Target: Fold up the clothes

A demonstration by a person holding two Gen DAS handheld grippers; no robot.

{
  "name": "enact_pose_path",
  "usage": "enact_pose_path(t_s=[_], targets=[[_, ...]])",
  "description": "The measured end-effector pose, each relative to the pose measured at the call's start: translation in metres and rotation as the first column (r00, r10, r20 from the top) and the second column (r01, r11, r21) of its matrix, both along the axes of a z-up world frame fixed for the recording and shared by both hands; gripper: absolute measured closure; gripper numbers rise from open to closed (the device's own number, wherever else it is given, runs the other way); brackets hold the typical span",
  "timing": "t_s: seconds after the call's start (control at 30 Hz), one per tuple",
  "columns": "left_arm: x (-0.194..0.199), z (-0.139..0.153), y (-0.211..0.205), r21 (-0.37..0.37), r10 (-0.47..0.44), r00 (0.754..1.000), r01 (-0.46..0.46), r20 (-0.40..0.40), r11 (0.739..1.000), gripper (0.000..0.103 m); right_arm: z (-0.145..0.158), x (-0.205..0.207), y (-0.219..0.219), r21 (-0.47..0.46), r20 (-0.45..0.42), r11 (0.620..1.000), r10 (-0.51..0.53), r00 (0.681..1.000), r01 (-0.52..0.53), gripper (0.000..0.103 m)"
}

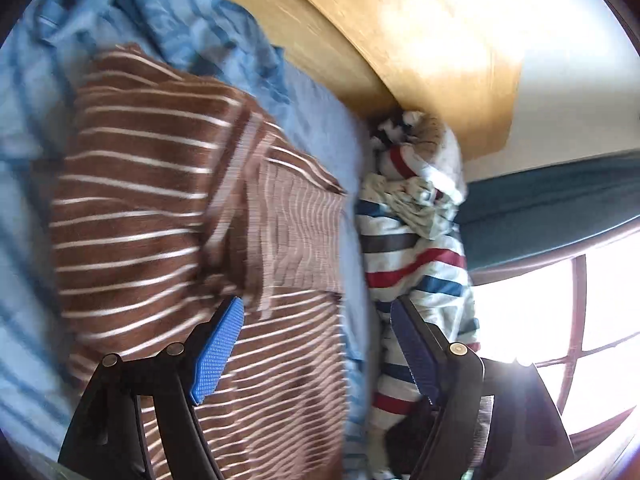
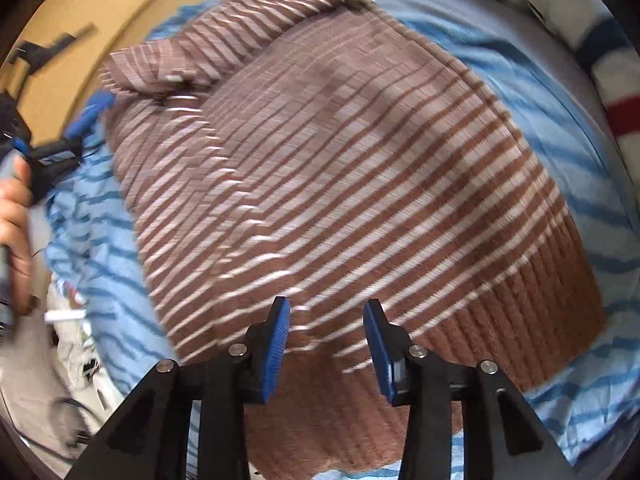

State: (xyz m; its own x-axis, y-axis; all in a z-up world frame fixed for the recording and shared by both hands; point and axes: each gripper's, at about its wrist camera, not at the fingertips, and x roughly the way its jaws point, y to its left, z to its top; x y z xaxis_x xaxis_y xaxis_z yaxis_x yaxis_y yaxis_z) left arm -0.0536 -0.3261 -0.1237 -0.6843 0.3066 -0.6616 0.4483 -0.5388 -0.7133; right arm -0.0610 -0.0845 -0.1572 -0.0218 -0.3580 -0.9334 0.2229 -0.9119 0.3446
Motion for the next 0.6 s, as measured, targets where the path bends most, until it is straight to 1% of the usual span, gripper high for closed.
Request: enact_pose_path(t_s=[0.03, 0.07, 0.1, 0.13, 0.17, 0.2, 0.3, 0.33, 0.37, 0.43, 0.47, 0.5, 0.57, 0.6], targets=[[0.015, 0.0, -0.001, -0.097, 0.042, 0.998, -0.038, 0.038, 0.995, 0.054, 0.004, 0.003, -0.005, -0.023, -0.012, 0.999, 0.031, 0.999, -0.031, 0.062], [0.028, -0.003, 0.0, -0.161, 0.069, 0.995, -0.057, 0.068, 0.985, 0.079, 0.005, 0.007, -0.01, -0.035, -0.017, 0.997, 0.061, 0.998, -0.062, 0.066], [0.039, -0.01, 0.0, -0.157, 0.072, 0.994, -0.059, 0.08, 0.986, 0.087, 0.003, 0.016, -0.022, -0.037, -0.02, 0.995, 0.087, 0.996, -0.088, 0.071], [0.05, -0.019, 0.0, -0.137, 0.069, 0.994, -0.057, 0.089, 0.989, 0.092, 0.001, 0.02, -0.026, -0.033, -0.013, 0.993, 0.115, 0.993, -0.116, 0.072], [0.059, -0.026, 0.0, -0.113, 0.06, 0.994, -0.049, 0.092, 0.992, 0.093, -0.002, 0.024, -0.03, -0.028, -0.006, 0.989, 0.144, 0.99, -0.144, 0.075], [0.066, -0.033, 0.003, -0.11, 0.041, 0.994, -0.03, 0.101, 0.994, 0.093, -0.006, 0.029, -0.033, -0.035, 0.008, 0.986, 0.163, 0.987, -0.163, 0.078], [0.083, -0.049, 0.021, -0.129, -0.032, 0.992, 0.048, 0.12, 0.991, 0.093, -0.016, 0.041, -0.031, -0.033, 0.045, 0.979, 0.205, 0.978, -0.203, 0.078], [0.085, -0.056, 0.027, -0.132, -0.051, 0.989, 0.069, 0.138, 0.989, 0.093, -0.02, 0.044, -0.027, 0.0, 0.056, 0.978, 0.208, 0.977, -0.208, 0.078], [0.085, -0.064, 0.033, -0.134, -0.067, 0.985, 0.089, 0.16, 0.987, 0.093, -0.024, 0.047, -0.023, 0.033, 0.066, 0.977, 0.21, 0.975, -0.213, 0.082], [0.087, -0.079, 0.045, -0.136, -0.099, 0.974, 0.128, 0.203, 0.982, 0.093, -0.033, 0.052, -0.011, 0.113, 0.081, 0.972, 0.196, 0.977, -0.205, 0.081], [0.086, -0.092, 0.052, -0.15, -0.117, 0.96, 0.159, 0.254, 0.976, 0.093, -0.036, 0.054, -0.005, 0.143, 0.088, 0.97, 0.185, 0.979, -0.196, 0.081], [0.085, -0.099, 0.06, -0.16, -0.128, 0.954, 0.176, 0.273, 0.971, 0.093, -0.035, 0.056, 0.001, 0.149, 0.1, 0.971, 0.174, 0.98, -0.187, 0.081], [0.087, -0.095, 0.066, -0.176, -0.138, 0.958, 0.186, 0.253, 0.967, 0.093, -0.025, 0.054, 0.007, 0.138, 0.098, 0.974, 0.167, 0.981, -0.179, 0.08], [0.087, -0.088, 0.064, -0.138, -0.15, 0.965, 0.182, 0.214, 0.974, 0.093, -0.018, 0.051, 0.009, 0.124, 0.087, 0.976, 0.167, 0.982, -0.177, 0.078]])
